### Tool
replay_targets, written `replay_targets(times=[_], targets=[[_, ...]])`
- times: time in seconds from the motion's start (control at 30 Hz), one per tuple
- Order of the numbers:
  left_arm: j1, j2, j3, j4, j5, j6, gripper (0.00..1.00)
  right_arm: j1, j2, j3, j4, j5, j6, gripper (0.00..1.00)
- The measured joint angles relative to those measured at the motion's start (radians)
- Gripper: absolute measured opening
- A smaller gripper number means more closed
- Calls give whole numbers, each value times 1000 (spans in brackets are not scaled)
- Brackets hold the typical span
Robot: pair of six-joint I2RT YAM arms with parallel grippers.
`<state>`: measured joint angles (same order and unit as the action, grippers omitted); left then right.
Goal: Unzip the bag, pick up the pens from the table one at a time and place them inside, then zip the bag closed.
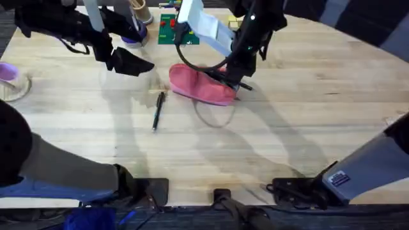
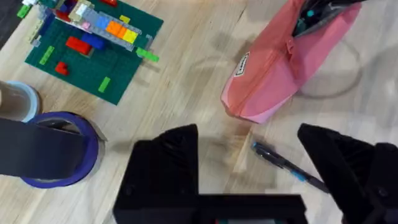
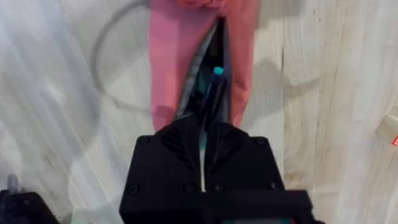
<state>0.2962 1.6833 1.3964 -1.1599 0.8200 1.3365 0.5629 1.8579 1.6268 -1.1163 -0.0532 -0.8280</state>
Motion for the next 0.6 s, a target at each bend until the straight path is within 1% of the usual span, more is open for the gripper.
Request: replay_targets(times=[0.1,0.47,0.6], targets=[[0,0,0,0,0,0,992,0,12,0,27,0,0,33],[0,0,0,0,0,0,993,34,53,0,27,0,1,33],[0,0,0,0,0,0,993,44,73,0,95,0,6,33]])
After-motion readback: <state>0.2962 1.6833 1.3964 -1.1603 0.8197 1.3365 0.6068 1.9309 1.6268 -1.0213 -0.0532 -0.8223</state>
